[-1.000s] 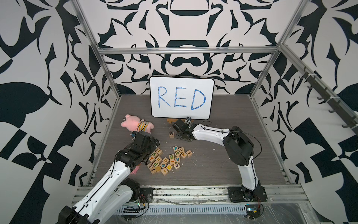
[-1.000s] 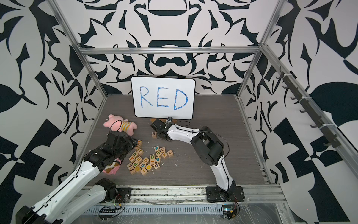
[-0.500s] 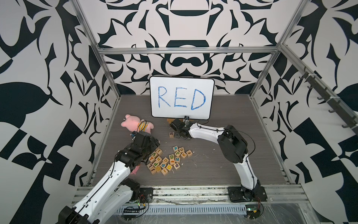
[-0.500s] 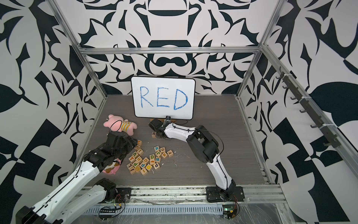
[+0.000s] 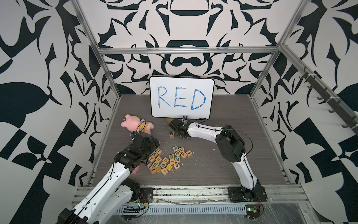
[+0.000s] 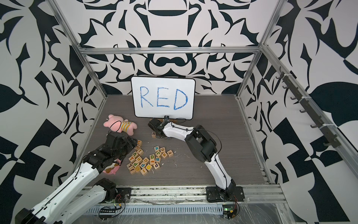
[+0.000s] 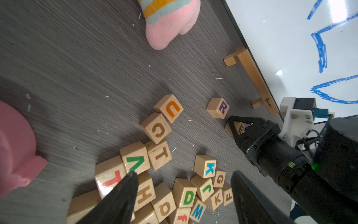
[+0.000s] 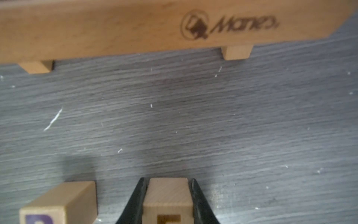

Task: Assemble the uppercase word "red" with letter blocks
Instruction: Adjust the letter block at the center of the board.

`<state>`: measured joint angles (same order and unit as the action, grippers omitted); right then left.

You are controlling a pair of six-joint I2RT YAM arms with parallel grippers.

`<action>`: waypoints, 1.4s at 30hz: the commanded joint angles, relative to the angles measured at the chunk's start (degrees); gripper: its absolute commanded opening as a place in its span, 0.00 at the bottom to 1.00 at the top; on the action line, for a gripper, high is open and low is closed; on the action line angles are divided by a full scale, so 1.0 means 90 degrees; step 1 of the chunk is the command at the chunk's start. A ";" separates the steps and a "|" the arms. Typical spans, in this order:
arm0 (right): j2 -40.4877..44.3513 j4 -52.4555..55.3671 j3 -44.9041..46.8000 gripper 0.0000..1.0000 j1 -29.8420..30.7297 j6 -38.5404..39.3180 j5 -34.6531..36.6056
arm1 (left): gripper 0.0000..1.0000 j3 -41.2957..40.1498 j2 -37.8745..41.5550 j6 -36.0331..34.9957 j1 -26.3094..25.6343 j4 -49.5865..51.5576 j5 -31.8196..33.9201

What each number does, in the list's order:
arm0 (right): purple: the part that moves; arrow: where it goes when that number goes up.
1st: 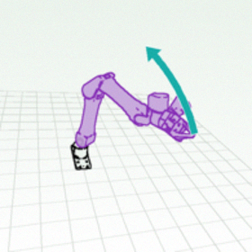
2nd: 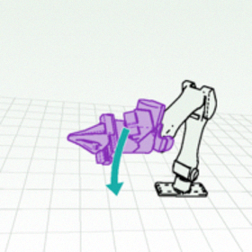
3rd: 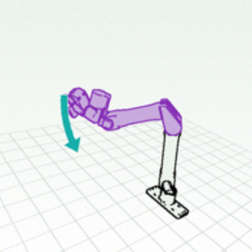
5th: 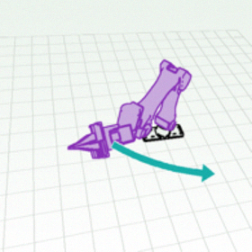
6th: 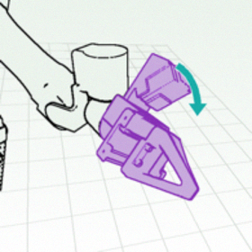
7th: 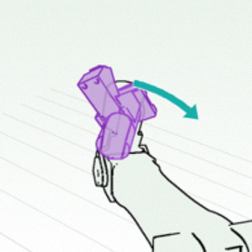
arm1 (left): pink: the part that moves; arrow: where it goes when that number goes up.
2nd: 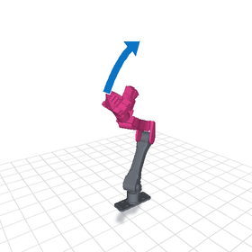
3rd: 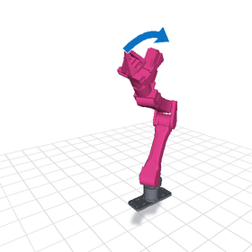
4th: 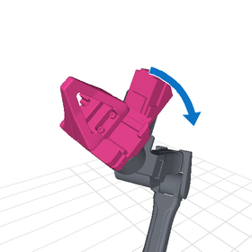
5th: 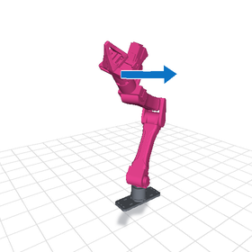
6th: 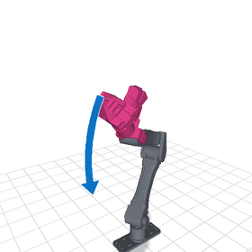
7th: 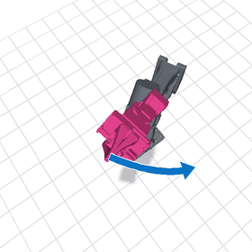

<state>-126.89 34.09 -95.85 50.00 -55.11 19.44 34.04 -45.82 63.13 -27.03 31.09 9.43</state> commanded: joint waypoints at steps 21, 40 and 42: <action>-0.0226 0.0404 -0.0867 0.21 0.0222 0.0396 -0.0051 | 0.80 0.0030 -0.0093 -0.0084 -0.0008 0.0218 0.0051; -0.0462 0.0539 -0.1137 0.35 0.0221 0.0400 -0.0004 | 0.80 0.0028 -0.0133 -0.0091 -0.0007 0.0194 0.0031; -0.0457 0.0523 -0.1146 0.37 0.0227 0.0395 0.0013 | 0.80 0.0033 -0.0133 -0.0091 -0.0007 0.0194 0.0026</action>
<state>-131.59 37.47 -104.14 51.90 -51.96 18.48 34.04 -47.00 63.00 -27.03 32.16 9.45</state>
